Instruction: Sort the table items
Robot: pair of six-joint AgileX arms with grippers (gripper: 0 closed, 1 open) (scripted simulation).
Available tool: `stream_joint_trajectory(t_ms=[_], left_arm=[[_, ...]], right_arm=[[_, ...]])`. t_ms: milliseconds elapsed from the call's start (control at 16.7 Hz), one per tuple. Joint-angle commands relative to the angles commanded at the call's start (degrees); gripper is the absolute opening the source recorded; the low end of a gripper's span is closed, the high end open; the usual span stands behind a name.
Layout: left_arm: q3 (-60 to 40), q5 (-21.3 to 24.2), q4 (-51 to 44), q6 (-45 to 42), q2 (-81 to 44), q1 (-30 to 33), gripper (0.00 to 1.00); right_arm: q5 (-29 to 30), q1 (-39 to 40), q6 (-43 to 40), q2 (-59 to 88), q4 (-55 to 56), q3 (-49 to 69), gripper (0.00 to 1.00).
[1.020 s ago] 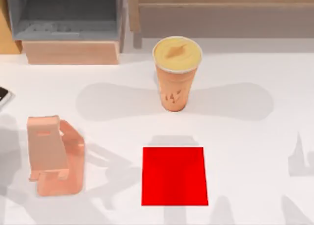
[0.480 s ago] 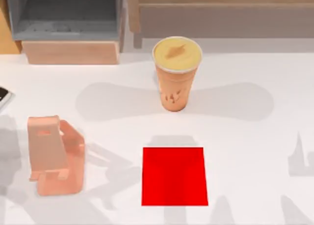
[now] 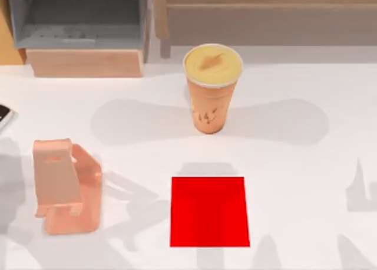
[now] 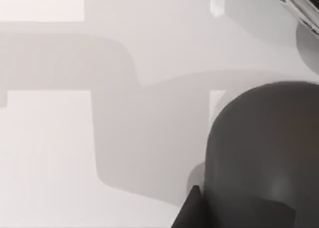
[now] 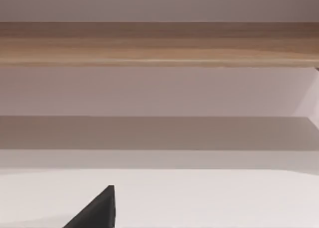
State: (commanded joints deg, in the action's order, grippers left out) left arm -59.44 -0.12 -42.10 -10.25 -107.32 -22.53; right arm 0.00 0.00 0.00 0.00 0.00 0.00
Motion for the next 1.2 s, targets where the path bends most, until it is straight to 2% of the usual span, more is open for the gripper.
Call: stream_joint_trajectory(t_ms=[420,900,1200], left_arm=[[-0.93,0.23,-1.14,0.0,0.52,0.14,0.0],[-12.91,0.2,-20.77,0.23,7.53,0.26,0.0],[-14.28,0.19,-22.74,0.36,8.79,0.3,0.0]], right_arm=[[0.0,0.0,0.0,0.0,0.0,0.0,1.0],[0.0,0.0,0.0,0.0,0.0,0.0,1.0],[0.0,0.0,0.0,0.0,0.0,0.0,1.0]])
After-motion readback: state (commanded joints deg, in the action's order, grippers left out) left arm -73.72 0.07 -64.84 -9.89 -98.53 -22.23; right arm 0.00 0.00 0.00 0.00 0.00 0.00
